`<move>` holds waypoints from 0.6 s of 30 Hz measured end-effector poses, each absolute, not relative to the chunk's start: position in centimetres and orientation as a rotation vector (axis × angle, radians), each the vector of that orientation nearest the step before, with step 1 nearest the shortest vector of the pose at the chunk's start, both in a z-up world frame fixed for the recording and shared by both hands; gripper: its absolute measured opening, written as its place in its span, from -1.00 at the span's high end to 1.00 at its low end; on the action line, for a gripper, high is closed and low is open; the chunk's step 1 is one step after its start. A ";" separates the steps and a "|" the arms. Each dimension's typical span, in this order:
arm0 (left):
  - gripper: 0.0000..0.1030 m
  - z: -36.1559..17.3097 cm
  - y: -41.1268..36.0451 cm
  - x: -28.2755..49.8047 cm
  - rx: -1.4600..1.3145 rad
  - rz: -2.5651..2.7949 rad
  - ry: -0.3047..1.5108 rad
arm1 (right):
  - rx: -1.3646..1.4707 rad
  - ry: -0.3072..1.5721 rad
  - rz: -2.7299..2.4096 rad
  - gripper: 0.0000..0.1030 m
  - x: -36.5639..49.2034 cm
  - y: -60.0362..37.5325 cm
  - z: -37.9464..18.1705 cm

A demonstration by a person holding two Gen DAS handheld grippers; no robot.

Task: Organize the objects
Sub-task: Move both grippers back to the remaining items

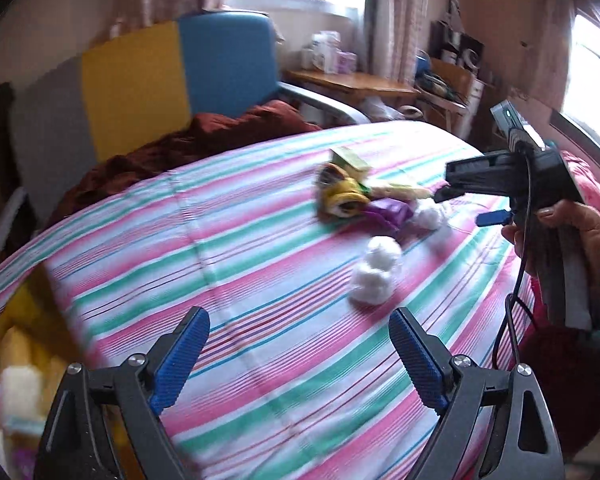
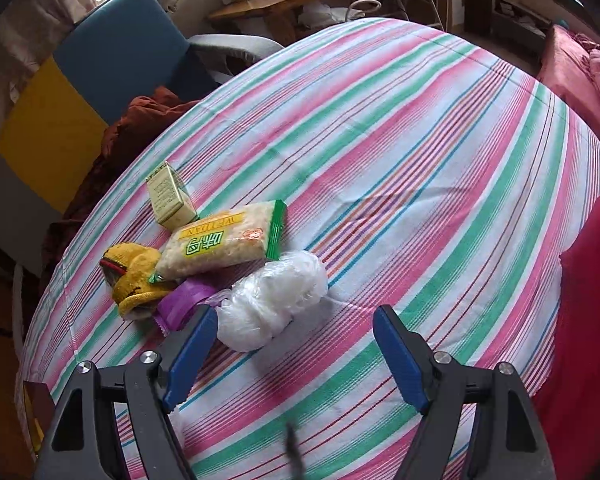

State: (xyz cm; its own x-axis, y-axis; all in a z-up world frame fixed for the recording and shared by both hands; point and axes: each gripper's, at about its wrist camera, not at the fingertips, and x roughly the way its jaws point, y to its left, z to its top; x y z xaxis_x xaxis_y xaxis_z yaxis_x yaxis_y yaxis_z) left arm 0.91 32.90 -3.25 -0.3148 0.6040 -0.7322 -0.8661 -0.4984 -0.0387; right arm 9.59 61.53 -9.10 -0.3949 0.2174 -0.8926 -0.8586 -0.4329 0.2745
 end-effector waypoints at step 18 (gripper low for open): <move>-0.17 -11.0 45.4 -0.5 -0.978 1.787 0.555 | -0.938 1.137 1.881 -0.58 10.7 63.0 -8.7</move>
